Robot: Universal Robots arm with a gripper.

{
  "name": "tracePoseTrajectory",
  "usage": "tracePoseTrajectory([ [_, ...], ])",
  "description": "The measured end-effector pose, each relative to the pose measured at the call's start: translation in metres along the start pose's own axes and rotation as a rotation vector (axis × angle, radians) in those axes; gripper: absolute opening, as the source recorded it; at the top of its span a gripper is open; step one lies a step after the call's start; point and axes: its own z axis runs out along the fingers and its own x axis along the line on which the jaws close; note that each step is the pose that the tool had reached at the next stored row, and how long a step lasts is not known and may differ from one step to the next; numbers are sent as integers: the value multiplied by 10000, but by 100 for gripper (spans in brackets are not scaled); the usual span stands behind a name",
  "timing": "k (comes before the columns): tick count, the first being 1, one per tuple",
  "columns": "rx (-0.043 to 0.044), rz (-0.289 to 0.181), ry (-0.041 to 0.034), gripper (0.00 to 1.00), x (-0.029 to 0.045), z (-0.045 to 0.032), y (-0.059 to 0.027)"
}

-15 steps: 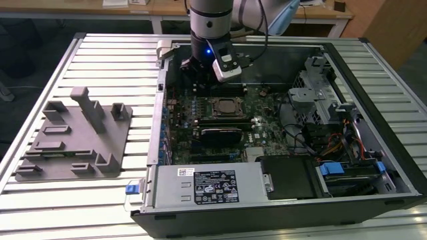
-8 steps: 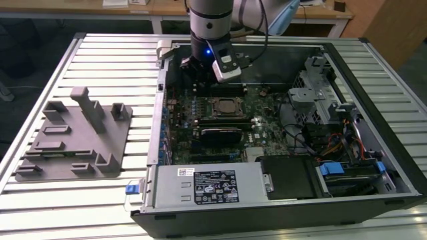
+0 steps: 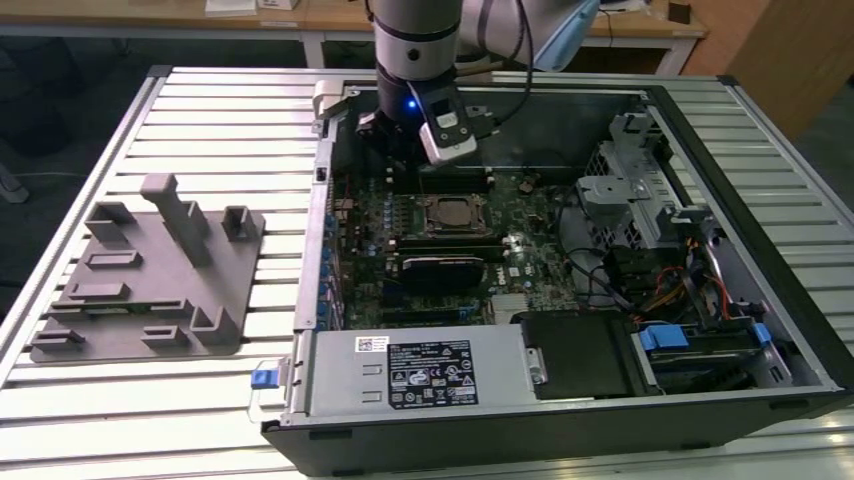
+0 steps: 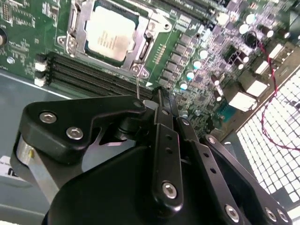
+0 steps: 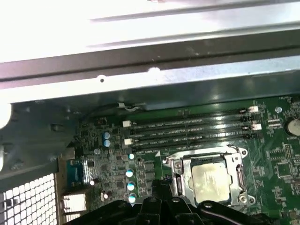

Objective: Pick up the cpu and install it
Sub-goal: 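Install the first cpu locking lever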

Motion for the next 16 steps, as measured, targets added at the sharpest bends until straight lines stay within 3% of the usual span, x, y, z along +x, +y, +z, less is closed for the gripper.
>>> tracePoseTrajectory([
  [4, -228, 0, 31, 11, 32, 0, -6],
  [16, -1263, 9, 169, 11, 69, -2, -22],
])
